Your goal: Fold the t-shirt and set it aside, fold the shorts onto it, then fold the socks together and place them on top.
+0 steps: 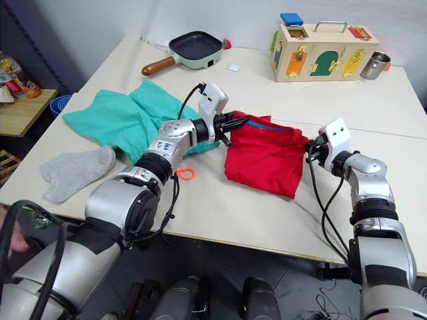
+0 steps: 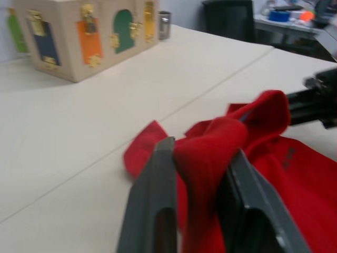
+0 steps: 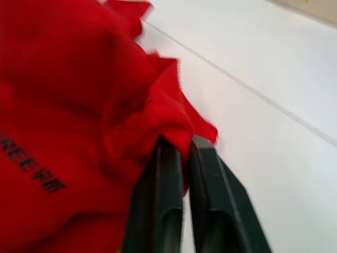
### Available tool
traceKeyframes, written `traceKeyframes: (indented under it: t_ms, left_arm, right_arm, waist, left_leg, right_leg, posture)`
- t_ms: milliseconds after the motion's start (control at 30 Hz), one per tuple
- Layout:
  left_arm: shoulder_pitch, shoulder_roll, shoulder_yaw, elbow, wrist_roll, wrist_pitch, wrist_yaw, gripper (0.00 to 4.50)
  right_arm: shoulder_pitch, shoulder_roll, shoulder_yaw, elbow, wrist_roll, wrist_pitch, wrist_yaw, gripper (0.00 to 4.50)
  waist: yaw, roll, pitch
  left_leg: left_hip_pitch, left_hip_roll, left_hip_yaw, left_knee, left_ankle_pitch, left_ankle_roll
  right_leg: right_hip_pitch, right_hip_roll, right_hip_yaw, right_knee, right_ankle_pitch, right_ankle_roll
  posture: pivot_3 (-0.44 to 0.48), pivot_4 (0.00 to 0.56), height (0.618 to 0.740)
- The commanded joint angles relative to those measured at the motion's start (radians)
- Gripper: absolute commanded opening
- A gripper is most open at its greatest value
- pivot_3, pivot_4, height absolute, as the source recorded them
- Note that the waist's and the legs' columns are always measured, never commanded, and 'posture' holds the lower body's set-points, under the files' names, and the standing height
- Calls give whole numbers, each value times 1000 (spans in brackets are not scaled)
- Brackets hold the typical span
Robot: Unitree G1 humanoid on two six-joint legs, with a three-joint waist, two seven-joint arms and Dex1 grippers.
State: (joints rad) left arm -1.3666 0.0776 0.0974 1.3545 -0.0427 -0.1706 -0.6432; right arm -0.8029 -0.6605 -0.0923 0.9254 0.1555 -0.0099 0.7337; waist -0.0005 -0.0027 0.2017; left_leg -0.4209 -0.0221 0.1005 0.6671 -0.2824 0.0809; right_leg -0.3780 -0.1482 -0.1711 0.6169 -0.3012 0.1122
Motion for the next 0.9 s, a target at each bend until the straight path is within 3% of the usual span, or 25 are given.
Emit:
traceKeyframes:
  t_ms: [33,167,300,367,467,567,700,900]
  left_arm:
    - [-12,35,50,-27,-19,-57,44,2085]
    - [-8,89,57,-33,5,-83,72,3324]
    - [27,129,48,-65,-2,-146,-77,4500]
    - [50,140,38,-85,-5,-163,-173,4500]
    - [182,181,-65,-212,19,-297,-489,4500]
    - [286,210,-135,-330,23,-351,-610,4500]
    - [376,202,-199,-426,49,-369,-594,4500]
    - [386,123,-272,-421,117,-362,-456,4500]
  right_arm:
    - [27,-54,-47,-62,-3,-26,-27,1712]
    - [56,-98,-77,-117,14,-31,-15,3114]
    - [87,-126,-112,-197,43,-33,27,4479]
    - [110,-126,-129,-257,90,-35,104,4479]
    - [267,-152,-99,-543,214,-37,385,4479]
    - [391,-185,-49,-710,205,-73,495,4479]
    - [483,-159,-2,-802,154,-80,464,4479]
    - [489,-111,44,-746,36,-157,360,4479]
  waist:
    - [-1,0,0]
    - [-3,0,0]
    - [-3,0,0]
    - [-1,0,0]
    - [1,1,-1]
    - [0,1,0]
    - [3,1,0]
    - [9,1,0]
  left_leg:
    - [0,0,0,0,0,0]
    - [0,0,0,0,0,0]
    - [1,0,0,0,0,0]
    - [1,0,1,0,0,0]
    - [1,-1,1,0,0,0]
    - [1,-1,1,-1,0,-1]
    - [1,-1,1,3,0,0]
    - [0,-1,-1,13,-1,2]
  right_leg:
    - [0,0,0,0,0,0]
    - [0,0,1,0,0,0]
    - [0,0,1,0,0,0]
    - [0,0,1,0,0,0]
    - [0,0,0,0,0,0]
    - [0,1,0,-1,0,0]
    - [1,0,1,0,1,1]
    - [2,-1,5,4,2,3]
  posture:
    - [0,150,740]
    - [0,150,740]
    - [0,150,740]
    - [0,150,740]
    - [0,150,740]
    - [0,150,740]
    - [0,150,740]
    - [0,150,740]
